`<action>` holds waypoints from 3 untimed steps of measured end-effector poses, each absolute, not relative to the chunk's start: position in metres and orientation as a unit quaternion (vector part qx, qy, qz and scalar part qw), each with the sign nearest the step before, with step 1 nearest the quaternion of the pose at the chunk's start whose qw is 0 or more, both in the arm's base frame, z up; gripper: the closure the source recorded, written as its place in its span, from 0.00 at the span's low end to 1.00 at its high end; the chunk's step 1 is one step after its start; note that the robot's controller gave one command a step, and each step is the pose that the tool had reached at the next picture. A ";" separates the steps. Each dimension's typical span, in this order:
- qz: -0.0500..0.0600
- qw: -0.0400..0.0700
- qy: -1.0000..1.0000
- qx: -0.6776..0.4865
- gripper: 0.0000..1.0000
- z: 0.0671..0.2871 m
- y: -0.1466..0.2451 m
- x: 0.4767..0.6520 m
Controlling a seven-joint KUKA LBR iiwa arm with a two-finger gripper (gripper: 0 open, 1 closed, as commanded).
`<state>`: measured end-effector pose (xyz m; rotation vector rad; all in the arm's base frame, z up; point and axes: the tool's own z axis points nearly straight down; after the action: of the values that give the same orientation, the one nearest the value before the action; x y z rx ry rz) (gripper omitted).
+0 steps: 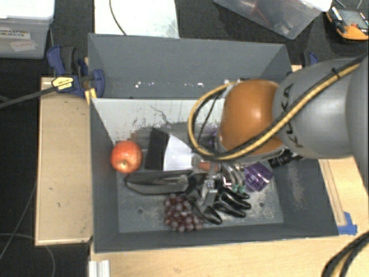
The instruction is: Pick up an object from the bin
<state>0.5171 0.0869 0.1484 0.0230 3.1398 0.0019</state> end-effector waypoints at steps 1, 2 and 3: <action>0.001 0.001 1.000 0.007 0.00 0.148 0.087 0.517; 0.003 0.018 1.000 0.001 0.00 0.077 0.094 0.504; 0.000 0.010 1.000 -0.020 0.00 0.160 0.037 0.536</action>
Offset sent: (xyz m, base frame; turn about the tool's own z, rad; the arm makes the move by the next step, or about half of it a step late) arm -0.0227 0.0072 -0.0784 -0.0194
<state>0.5362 0.0374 0.1603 -0.0611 3.1202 0.0009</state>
